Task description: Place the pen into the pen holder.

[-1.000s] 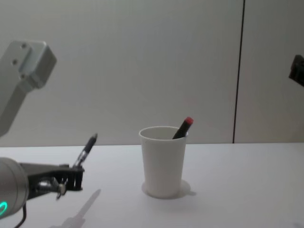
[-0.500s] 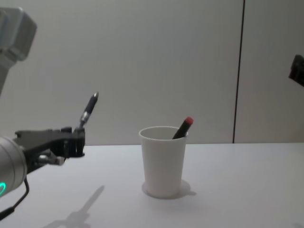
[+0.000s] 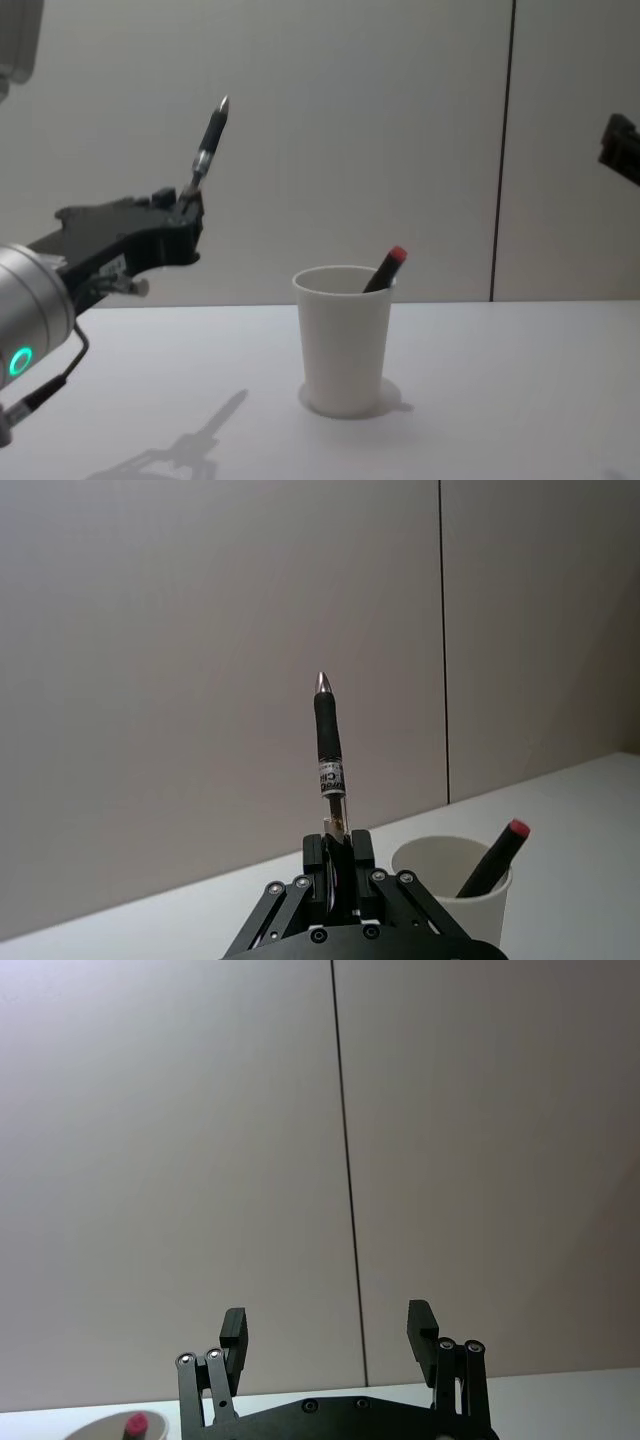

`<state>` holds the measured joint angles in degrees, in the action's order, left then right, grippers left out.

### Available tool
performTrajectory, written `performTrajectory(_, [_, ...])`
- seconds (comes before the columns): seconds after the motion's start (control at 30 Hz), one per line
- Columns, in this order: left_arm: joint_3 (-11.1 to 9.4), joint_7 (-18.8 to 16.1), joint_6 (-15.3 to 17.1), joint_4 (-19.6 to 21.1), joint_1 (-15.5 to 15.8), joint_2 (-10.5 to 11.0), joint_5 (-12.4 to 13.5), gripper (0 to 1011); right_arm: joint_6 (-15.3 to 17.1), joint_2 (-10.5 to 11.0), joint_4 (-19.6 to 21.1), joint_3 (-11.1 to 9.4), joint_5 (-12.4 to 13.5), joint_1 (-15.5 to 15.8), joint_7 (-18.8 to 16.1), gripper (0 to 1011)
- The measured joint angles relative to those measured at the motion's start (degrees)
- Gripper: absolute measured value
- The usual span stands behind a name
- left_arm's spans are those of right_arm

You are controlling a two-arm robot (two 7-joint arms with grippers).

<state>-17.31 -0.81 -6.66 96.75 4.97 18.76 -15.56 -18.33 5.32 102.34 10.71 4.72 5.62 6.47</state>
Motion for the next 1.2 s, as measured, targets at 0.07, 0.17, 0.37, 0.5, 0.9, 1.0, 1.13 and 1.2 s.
performTrajectory(0.07, [0.0, 1.0, -1.9, -0.8, 0.5, -0.2, 0.1, 175, 0.1, 0.2, -0.1, -0.1, 1.0, -0.2, -1.3, 1001])
performTrajectory(0.17, [0.1, 3.5, -6.1, -3.2, 1.8, -1.0, 0.4, 174, 0.5, 0.5, -0.1, -0.3, 2.5, -0.5, -3.4, 1001])
performTrajectory(0.37, [0.1, 7.4, -12.3, -7.1, 4.1, -2.3, 0.6, 175, 1.5, 1.0, -0.3, -0.6, 5.1, -1.3, -7.3, 1001])
performTrajectory(0.5, [0.1, 10.5, -17.0, -10.4, 6.2, -3.4, 1.0, 175, 2.5, 1.2, -0.4, -0.7, 6.7, -2.0, -10.4, 1001])
performTrajectory(0.9, [0.1, 17.4, -24.2, -16.7, 9.9, -4.9, 3.0, 174, 4.2, 1.3, -0.6, -0.6, 8.9, -3.3, -15.4, 1001])
performTrajectory(1.0, [0.2, 18.7, -25.5, -18.2, 10.7, -5.0, 3.9, 175, 4.5, 1.3, -0.6, -0.6, 9.2, -3.5, -16.1, 1001])
performTrajectory(1.13, [0.5, 19.9, -27.0, -19.9, 11.5, -5.2, 5.1, 175, 4.7, 1.3, -0.5, -0.5, 9.6, -3.7, -16.9, 1001])
performTrajectory(1.2, [0.5, 20.1, -27.4, -20.4, 11.8, -5.2, 5.6, 175, 4.8, 1.3, -0.4, -0.5, 9.7, -3.7, -17.1, 1001])
